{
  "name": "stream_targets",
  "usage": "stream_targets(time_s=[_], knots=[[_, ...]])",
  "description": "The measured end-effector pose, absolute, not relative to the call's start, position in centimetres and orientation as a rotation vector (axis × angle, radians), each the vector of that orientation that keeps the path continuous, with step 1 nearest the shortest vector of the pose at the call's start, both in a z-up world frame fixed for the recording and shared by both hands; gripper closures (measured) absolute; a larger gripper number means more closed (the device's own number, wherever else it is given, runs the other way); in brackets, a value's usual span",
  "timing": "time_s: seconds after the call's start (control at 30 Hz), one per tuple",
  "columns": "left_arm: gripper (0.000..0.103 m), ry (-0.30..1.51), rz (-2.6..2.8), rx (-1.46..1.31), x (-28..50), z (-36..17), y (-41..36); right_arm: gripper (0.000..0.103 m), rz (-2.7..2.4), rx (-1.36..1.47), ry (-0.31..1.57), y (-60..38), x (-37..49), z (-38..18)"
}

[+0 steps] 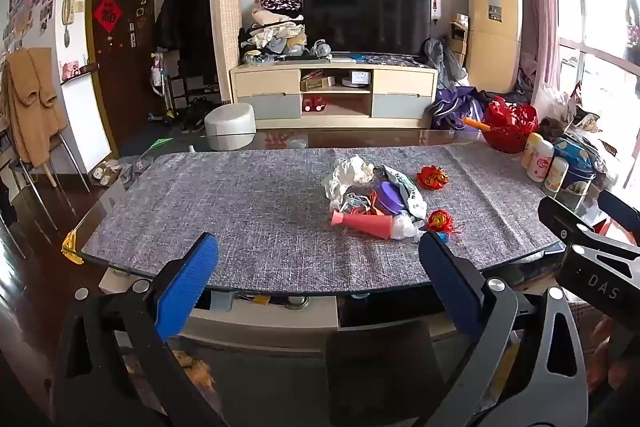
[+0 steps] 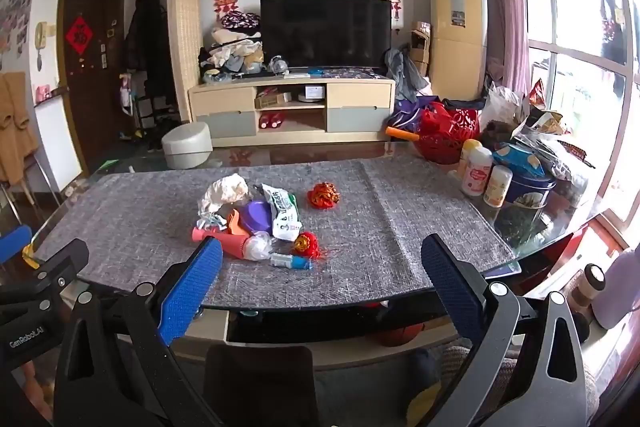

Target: Collect trash

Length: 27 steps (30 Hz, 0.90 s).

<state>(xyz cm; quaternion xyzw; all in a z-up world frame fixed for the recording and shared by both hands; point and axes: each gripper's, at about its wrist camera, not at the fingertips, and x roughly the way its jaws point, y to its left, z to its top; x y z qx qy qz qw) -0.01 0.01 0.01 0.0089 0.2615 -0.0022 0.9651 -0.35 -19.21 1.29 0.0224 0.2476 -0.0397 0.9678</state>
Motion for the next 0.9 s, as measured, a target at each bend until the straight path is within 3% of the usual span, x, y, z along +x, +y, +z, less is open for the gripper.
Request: stream_targets(time_s=[0.9], knots=[[0.008,0.527,-0.009,0.010,0.28,0.42,-0.67,0.003,-0.075,0.045,0.497,-18.63,-0.27,1.65]])
